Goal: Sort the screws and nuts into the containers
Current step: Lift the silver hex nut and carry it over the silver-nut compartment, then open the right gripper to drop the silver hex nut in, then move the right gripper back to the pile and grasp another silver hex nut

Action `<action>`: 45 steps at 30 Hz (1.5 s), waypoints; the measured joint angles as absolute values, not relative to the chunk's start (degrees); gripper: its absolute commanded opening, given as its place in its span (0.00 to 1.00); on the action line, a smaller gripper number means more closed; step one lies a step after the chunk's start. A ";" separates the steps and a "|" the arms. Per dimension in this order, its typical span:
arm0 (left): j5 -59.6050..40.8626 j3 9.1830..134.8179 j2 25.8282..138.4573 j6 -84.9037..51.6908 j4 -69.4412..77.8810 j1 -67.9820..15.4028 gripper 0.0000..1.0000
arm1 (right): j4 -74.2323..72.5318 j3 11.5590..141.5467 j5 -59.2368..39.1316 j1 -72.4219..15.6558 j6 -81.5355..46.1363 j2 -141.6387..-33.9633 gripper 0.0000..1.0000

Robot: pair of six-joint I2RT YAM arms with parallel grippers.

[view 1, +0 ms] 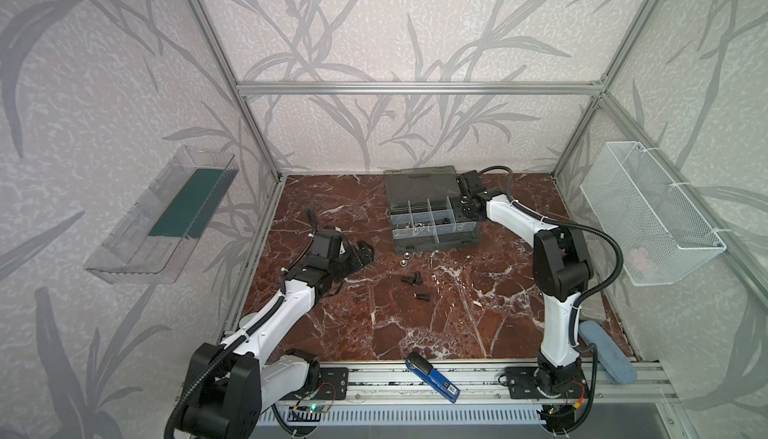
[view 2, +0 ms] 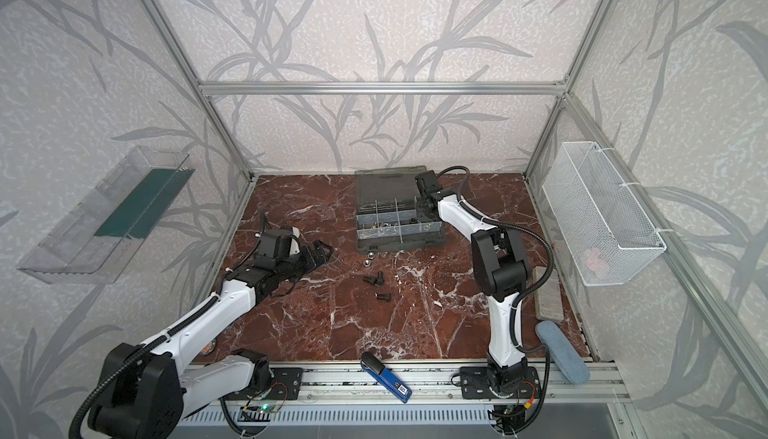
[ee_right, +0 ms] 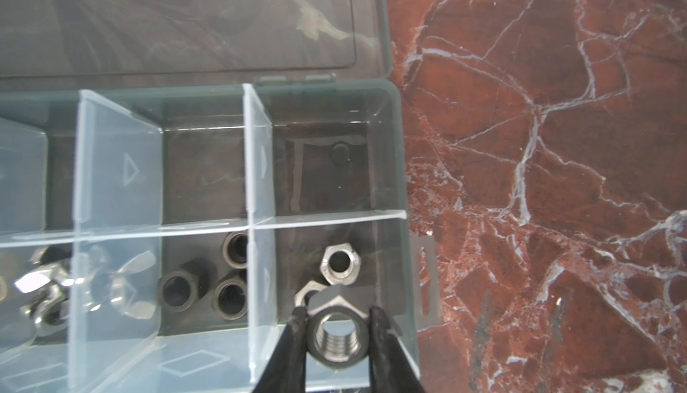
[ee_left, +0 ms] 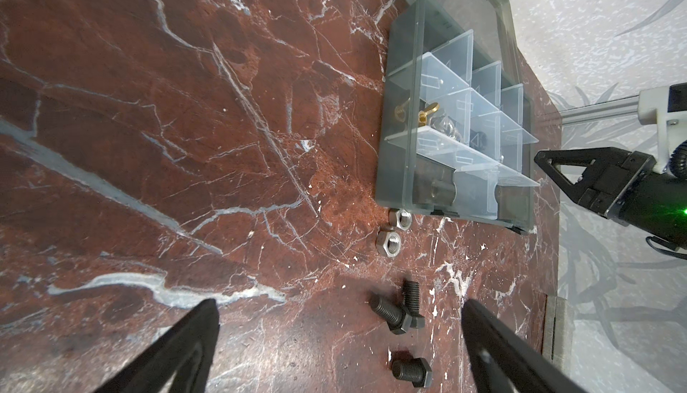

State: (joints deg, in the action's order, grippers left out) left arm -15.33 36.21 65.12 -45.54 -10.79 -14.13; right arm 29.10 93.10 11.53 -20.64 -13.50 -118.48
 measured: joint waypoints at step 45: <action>-15.16 36.21 65.14 -46.09 -10.83 -13.52 0.99 | 21.21 72.29 -4.47 -42.92 -27.55 -103.50 0.56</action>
